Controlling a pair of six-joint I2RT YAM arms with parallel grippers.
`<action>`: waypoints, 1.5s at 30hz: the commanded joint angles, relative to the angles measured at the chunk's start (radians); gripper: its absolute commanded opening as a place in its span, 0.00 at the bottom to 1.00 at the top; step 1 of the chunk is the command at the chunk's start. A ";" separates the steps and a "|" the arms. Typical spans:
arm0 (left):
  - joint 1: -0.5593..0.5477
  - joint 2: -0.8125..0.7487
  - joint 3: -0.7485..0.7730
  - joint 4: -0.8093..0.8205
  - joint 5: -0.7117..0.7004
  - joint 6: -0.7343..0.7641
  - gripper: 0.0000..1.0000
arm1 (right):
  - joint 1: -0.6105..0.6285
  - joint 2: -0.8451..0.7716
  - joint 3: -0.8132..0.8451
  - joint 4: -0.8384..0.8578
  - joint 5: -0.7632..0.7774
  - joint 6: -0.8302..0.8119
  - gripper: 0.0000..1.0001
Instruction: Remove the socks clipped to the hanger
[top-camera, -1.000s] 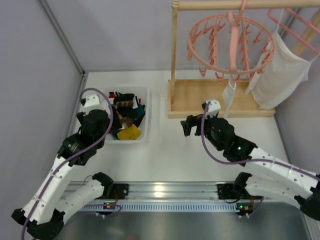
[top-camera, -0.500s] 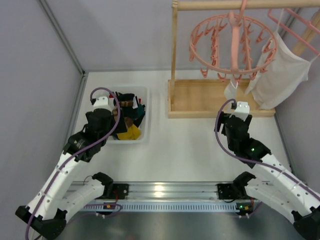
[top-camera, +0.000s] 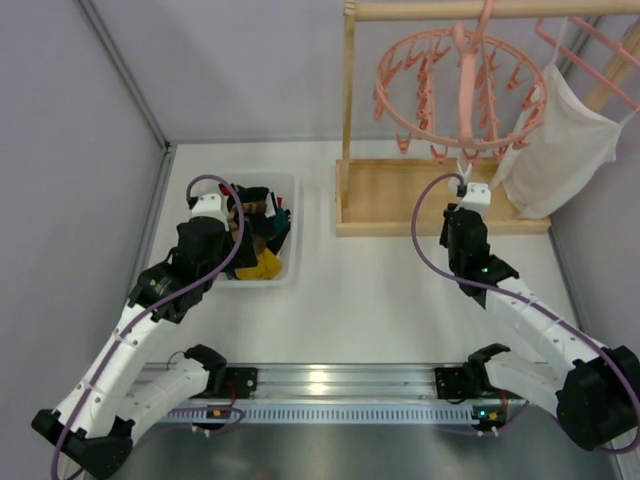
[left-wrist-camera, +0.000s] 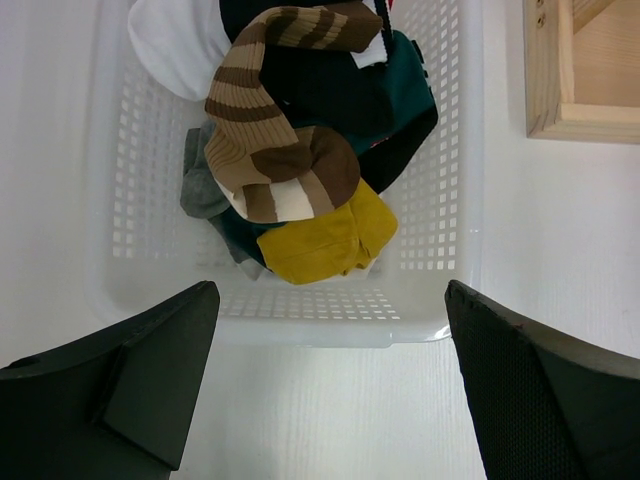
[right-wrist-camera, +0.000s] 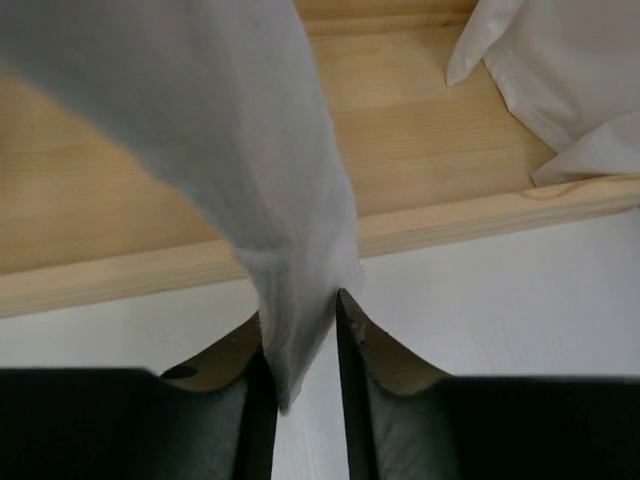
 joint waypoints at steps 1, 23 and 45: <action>0.006 -0.001 0.002 0.057 0.022 0.013 0.98 | -0.015 -0.011 -0.023 0.183 0.008 -0.007 0.22; -0.589 0.646 0.916 0.120 -0.239 -0.033 0.98 | 0.369 -0.051 -0.122 0.265 0.121 0.141 0.00; -0.632 1.234 1.487 0.223 -0.241 0.219 0.91 | 0.568 0.050 -0.062 0.319 0.179 0.177 0.00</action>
